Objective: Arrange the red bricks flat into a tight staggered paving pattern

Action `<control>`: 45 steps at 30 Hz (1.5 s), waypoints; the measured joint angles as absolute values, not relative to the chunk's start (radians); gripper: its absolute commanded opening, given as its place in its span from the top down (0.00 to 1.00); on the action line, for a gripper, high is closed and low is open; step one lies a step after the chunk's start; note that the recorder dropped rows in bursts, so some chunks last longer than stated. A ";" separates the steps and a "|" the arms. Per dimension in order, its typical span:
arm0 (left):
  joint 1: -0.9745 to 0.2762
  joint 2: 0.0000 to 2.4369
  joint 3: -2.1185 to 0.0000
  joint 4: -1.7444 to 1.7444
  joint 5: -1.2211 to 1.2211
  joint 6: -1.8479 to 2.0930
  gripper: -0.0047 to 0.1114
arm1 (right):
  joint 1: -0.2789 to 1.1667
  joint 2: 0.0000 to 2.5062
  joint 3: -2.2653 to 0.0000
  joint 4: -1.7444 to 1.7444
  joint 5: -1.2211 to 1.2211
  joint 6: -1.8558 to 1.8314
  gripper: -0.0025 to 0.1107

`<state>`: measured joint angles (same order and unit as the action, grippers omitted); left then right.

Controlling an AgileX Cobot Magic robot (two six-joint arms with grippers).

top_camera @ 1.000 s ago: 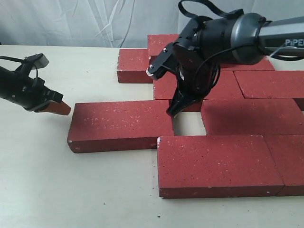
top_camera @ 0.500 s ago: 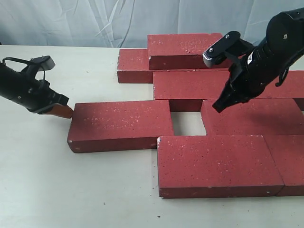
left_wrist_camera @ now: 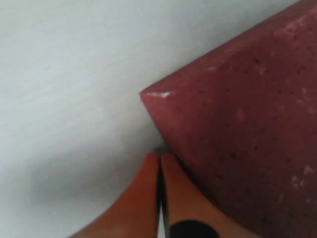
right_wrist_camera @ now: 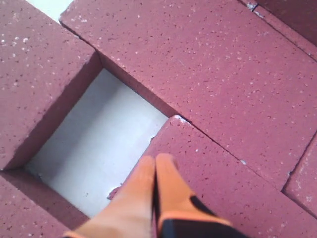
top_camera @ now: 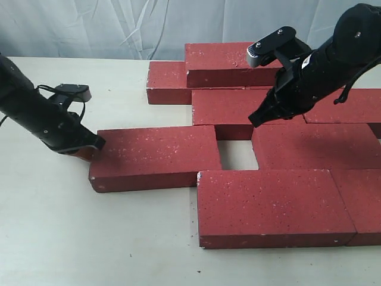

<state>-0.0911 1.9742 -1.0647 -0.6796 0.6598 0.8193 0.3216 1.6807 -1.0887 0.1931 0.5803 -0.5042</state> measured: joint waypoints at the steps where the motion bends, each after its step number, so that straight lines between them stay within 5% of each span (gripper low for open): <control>1: -0.105 1.974 -1.065 -0.680 0.644 0.819 0.96 | 0.322 1.681 -1.089 0.194 0.579 -0.504 0.99; 45: -0.312 2.014 -1.102 -0.711 0.464 0.819 0.96 | 0.322 1.681 -1.089 0.212 0.553 -0.504 0.99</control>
